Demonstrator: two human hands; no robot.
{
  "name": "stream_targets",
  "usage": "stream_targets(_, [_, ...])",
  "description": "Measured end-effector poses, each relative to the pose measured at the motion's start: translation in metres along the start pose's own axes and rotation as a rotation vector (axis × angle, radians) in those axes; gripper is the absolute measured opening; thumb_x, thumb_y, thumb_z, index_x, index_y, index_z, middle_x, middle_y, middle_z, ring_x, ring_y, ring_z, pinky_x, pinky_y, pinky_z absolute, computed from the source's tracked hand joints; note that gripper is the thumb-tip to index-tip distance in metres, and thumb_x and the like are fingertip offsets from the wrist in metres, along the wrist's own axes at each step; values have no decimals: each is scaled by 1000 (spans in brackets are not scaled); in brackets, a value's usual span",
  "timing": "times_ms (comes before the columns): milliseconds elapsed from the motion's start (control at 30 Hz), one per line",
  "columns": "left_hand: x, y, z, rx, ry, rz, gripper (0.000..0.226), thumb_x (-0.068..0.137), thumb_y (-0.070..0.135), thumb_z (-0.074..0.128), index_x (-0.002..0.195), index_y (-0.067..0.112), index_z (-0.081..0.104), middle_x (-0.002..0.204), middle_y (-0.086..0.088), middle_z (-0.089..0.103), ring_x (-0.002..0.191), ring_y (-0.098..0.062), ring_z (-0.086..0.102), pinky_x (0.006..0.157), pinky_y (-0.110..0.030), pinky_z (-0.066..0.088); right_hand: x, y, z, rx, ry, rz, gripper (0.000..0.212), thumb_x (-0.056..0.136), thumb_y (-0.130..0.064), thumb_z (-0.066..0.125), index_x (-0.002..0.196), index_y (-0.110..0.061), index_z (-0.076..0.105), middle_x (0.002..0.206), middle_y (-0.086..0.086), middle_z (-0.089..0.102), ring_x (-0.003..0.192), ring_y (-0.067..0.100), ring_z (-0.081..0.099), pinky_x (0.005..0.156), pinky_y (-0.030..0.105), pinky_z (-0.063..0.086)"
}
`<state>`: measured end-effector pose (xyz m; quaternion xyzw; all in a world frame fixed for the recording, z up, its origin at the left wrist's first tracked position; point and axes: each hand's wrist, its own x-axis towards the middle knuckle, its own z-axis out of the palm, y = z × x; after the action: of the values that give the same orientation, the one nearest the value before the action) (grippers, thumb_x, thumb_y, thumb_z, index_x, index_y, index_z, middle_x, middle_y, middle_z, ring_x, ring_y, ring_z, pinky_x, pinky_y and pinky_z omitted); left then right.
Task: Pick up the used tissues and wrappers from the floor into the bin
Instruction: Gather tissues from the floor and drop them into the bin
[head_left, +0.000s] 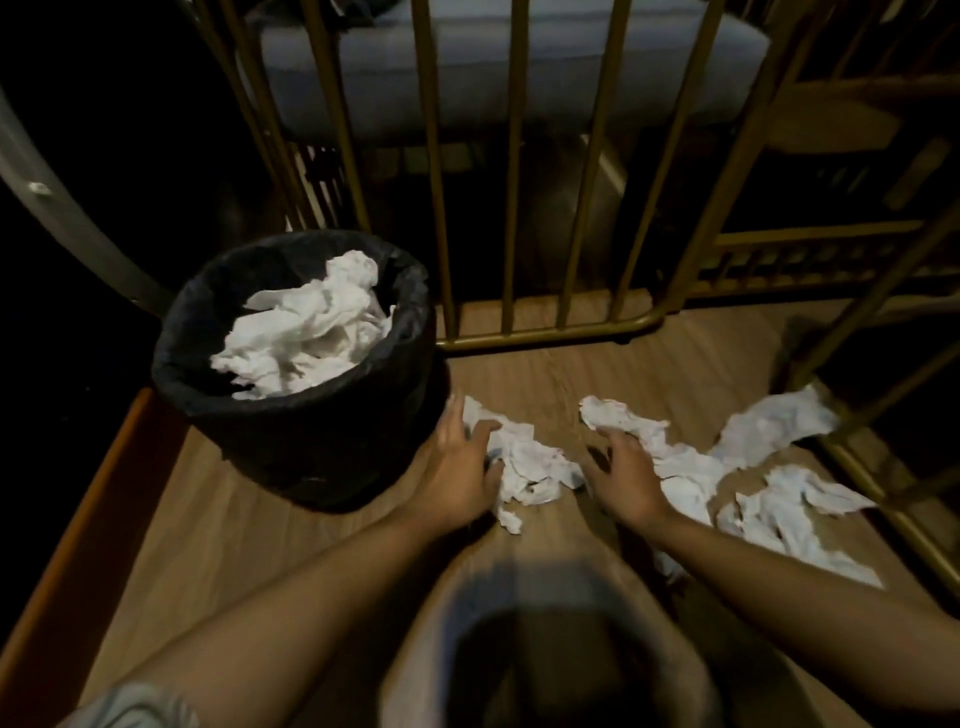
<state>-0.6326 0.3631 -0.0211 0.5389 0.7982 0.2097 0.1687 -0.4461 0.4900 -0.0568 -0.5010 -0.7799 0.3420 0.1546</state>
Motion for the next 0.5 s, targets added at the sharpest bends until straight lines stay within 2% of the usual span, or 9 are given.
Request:
stream_targets(100, [11, -7, 29, -124, 11, -107, 34, 98, 17, 47, 131, 26, 52, 162, -11, -10, 151, -29, -4, 123, -37, 9, -18, 10, 13, -65, -101, 166, 71, 89, -62, 49, 147, -27, 30, 156, 9, 26, 141, 32, 27, 112, 50, 30])
stream_targets(200, [29, -12, 49, -204, 73, -169, 38, 96, 9, 47, 127, 26, 59, 163, -8, 10, 151, -21, 2, 119, -29, 7, -22, 3, 20, -153, -246, 129, 85, 80, -81, 35, 151, -37, 17, 162, 9, -3, 147, 37, -1, 116, 61, 9])
stream_targets(267, [45, -20, 59, -133, 47, -126, 37, 98, 17, 44, 132, 29, 54, 162, -7, 17, 151, -20, 3, 119, -30, 5, -18, -11, 25, -255, -340, -27, 83, 80, -79, 33, 151, -38, 19, 162, 11, 1, 147, 36, 2, 117, 55, 9])
stream_targets(300, [52, -24, 62, -75, 11, -105, 39, 100, 22, 42, 137, 29, 49, 163, -6, 13, 151, -20, 0, 120, -33, 2, -16, -17, 28, -242, -349, -65, 83, 83, -73, 41, 152, -34, 18, 161, 12, 7, 147, 35, 10, 116, 49, 14])
stream_targets(333, [57, -30, 65, -19, -34, -97, 42, 101, 26, 41, 143, 28, 43, 163, -5, 7, 151, -23, -3, 122, -37, 2, -16, -21, 32, -220, -271, -129, 82, 86, -65, 49, 152, -28, 20, 159, 13, 15, 145, 34, 19, 115, 44, 22])
stream_targets(367, [60, -36, 67, 25, -71, -97, 44, 102, 29, 39, 146, 28, 38, 164, -5, 4, 151, -25, -6, 122, -43, 2, -15, -21, 37, -207, -140, -237, 78, 87, -63, 51, 150, -24, 25, 156, 16, 24, 141, 35, 31, 110, 42, 31])
stream_targets(400, [61, -42, 69, 50, -89, -100, 46, 102, 32, 37, 148, 27, 35, 164, -5, 4, 151, -27, -6, 122, -46, 4, -17, -22, 43, -232, -77, -331, 74, 87, -65, 49, 146, -23, 34, 151, 17, 32, 136, 37, 40, 104, 42, 37])
stream_targets(433, [59, -49, 71, 51, -81, -96, 48, 100, 34, 34, 148, 26, 36, 163, -5, 10, 151, -29, -3, 122, -48, 5, -13, -15, 52, -322, -93, -402, 73, 84, -69, 48, 142, -25, 41, 150, 18, 35, 135, 37, 41, 103, 43, 36])
stream_targets(500, [49, -63, 78, 20, -12, -66, 49, 96, 35, 34, 143, 23, 45, 158, -5, 30, 149, -27, 14, 122, -44, 11, -4, 1, 64, -340, -249, -411, 75, 82, -69, 47, 144, -28, 41, 157, 14, 24, 145, 34, 23, 113, 49, 22])
